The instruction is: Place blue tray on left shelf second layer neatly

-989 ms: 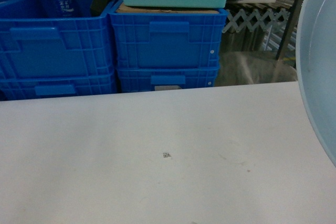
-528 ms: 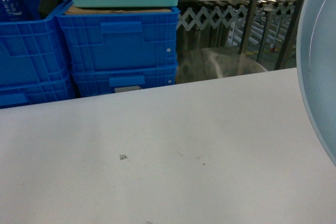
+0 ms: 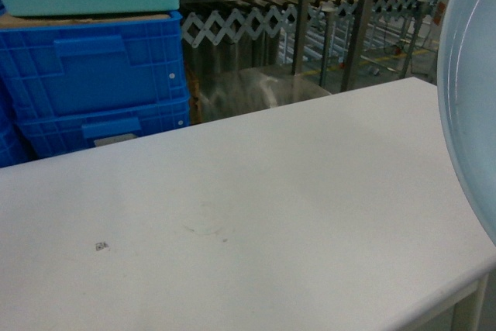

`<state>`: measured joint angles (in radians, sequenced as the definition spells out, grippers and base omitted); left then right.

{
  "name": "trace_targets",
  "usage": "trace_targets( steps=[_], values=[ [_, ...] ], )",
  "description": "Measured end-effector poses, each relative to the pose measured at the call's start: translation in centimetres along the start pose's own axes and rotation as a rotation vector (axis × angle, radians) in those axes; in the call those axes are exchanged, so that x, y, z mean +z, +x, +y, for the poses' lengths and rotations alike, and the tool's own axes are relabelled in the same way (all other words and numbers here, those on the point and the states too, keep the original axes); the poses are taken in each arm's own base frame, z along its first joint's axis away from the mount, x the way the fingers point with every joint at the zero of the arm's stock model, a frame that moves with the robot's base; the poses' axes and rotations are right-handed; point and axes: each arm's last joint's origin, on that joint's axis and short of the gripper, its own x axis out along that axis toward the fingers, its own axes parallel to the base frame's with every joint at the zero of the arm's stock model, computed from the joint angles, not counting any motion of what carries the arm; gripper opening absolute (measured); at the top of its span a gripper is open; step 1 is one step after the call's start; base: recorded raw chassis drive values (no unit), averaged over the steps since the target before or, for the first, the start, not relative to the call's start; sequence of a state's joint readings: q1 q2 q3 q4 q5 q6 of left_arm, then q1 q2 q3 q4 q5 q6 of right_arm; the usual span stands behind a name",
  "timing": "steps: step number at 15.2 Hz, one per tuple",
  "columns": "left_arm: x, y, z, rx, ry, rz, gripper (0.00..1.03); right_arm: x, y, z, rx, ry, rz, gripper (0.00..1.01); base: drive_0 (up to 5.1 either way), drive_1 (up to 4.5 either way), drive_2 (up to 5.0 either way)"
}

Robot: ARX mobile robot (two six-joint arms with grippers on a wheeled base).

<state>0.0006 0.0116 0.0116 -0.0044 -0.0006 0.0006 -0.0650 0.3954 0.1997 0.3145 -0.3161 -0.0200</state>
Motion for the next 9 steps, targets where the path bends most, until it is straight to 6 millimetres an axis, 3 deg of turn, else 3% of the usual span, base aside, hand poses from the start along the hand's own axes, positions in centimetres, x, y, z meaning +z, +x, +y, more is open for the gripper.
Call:
trace_targets(
  steps=[9],
  values=[
    [0.0, 0.0, 0.0, 0.0, 0.0, 0.0, 0.98, 0.0, 0.0, 0.0, 0.0, 0.0, 0.0, 0.02, -1.5, -1.52, -1.5]
  ],
)
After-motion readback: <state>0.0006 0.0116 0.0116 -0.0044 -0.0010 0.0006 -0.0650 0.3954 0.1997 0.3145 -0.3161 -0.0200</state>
